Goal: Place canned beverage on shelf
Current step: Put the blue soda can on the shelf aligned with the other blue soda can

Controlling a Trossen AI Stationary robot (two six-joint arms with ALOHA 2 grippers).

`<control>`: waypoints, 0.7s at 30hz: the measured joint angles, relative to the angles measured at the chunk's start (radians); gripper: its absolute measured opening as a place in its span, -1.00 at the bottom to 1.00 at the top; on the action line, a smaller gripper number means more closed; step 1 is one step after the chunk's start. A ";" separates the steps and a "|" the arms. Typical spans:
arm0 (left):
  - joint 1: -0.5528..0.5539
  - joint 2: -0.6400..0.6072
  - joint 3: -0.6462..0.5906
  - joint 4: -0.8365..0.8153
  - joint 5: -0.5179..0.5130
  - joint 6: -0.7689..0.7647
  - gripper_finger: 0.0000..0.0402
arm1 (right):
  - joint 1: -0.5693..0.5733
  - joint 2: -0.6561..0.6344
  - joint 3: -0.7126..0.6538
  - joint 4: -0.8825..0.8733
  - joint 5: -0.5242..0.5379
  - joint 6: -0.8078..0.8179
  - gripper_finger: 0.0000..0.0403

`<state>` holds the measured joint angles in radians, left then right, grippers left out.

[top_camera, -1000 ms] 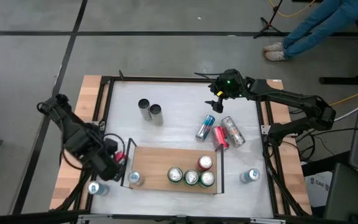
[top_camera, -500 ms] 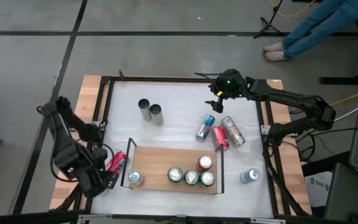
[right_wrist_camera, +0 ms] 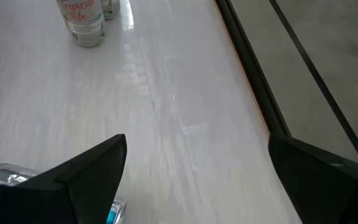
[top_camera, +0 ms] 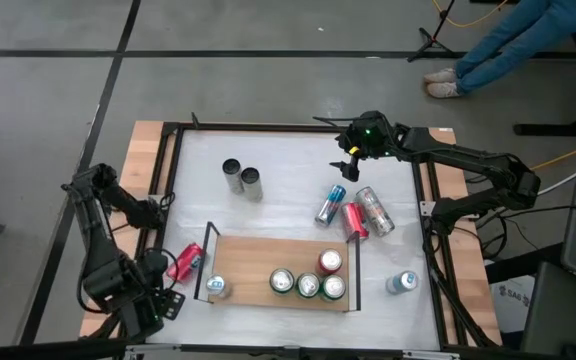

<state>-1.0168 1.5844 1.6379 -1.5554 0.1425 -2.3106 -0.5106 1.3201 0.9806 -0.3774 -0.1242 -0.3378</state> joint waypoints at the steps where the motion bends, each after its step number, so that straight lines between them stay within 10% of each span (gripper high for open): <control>1: -0.006 0.000 -0.001 -0.004 0.001 -0.001 0.46 | 0.000 0.000 0.000 0.001 0.000 0.000 0.89; 21: -0.052 0.000 -0.219 0.157 0.045 -0.010 0.46 | 0.000 0.000 0.000 0.000 0.000 0.000 0.89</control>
<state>-1.0687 1.5845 1.4193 -1.3988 0.1873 -2.3207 -0.5106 1.3201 0.9806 -0.3771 -0.1242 -0.3378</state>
